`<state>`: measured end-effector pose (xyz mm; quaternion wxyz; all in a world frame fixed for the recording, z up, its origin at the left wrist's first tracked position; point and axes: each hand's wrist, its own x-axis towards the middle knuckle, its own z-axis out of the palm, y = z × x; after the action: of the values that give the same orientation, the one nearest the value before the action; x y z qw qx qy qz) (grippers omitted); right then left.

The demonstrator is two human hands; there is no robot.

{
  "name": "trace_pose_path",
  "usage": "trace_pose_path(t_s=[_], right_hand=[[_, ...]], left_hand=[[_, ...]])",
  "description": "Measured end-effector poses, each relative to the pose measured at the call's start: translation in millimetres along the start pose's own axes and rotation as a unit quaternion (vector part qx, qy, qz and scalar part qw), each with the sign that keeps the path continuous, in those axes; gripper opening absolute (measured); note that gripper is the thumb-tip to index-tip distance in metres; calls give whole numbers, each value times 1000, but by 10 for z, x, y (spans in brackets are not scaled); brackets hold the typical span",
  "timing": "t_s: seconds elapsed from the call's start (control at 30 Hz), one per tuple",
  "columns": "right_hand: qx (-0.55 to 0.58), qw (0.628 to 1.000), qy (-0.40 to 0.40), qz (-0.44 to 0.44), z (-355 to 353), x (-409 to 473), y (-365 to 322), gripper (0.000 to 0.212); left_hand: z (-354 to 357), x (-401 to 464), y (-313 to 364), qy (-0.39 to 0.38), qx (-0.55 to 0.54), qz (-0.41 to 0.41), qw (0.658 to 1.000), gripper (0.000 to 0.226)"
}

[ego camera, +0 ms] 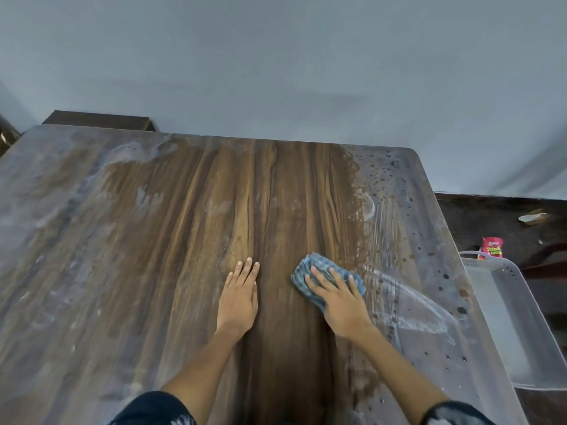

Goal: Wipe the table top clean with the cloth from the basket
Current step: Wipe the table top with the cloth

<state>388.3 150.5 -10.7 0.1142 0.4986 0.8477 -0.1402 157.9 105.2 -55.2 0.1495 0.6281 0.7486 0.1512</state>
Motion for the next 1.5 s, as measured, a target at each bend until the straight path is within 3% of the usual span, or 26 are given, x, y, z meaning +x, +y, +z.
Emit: trace_pose_path(t_s=[0.1,0.23,0.3,0.47,0.57,0.63,0.7,0.8,0.87,1.03,1.17,1.37,1.5], right_hand=[[37,999,15,27,-38,148,-281,73],[-4,996,16,-91,340,-270,-504,75],[-5,994,25,-106,410,-453,-386,72],[-7,1000,22,-3,147,-128,-44,70],[41,996,15,75,-2,164,-158,69],[61,994,26,83,-3,214,-336,71],[37,998,44,32,107,83,-495,73],[27,993,24,-111,432,-402,-558,71],[39,990,3,-133,574,-714,-402,69],[42,998,36,41,349,-587,133,63],[76,988,31,131,130,-141,-114,68],[43,996,45,-69,442,-477,-703,72],[36,985,-7,-172,771,-1105,-476,66]], left_hand=[[-18,-18,24,1,-6,-2,1000,47],[-35,-39,17,-2,-16,1,1000,47],[-40,-58,5,-4,-13,2,1000,47],[-43,-145,-15,-11,2,2,1000,47],[-41,-202,-16,-9,4,-5,1000,47],[-37,-226,-21,-3,4,-2,1000,47],[-31,-225,-29,3,3,6,1000,47],[-23,-221,-43,5,-3,10,1000,47],[-19,-220,-50,4,-6,11,1000,47],[-19,-243,-35,5,-11,9,1000,46],[-28,-379,-30,3,-14,6,1000,47],[-14,-570,-23,6,-17,1,1000,47],[11,-744,3,10,-16,-18,1000,47]])
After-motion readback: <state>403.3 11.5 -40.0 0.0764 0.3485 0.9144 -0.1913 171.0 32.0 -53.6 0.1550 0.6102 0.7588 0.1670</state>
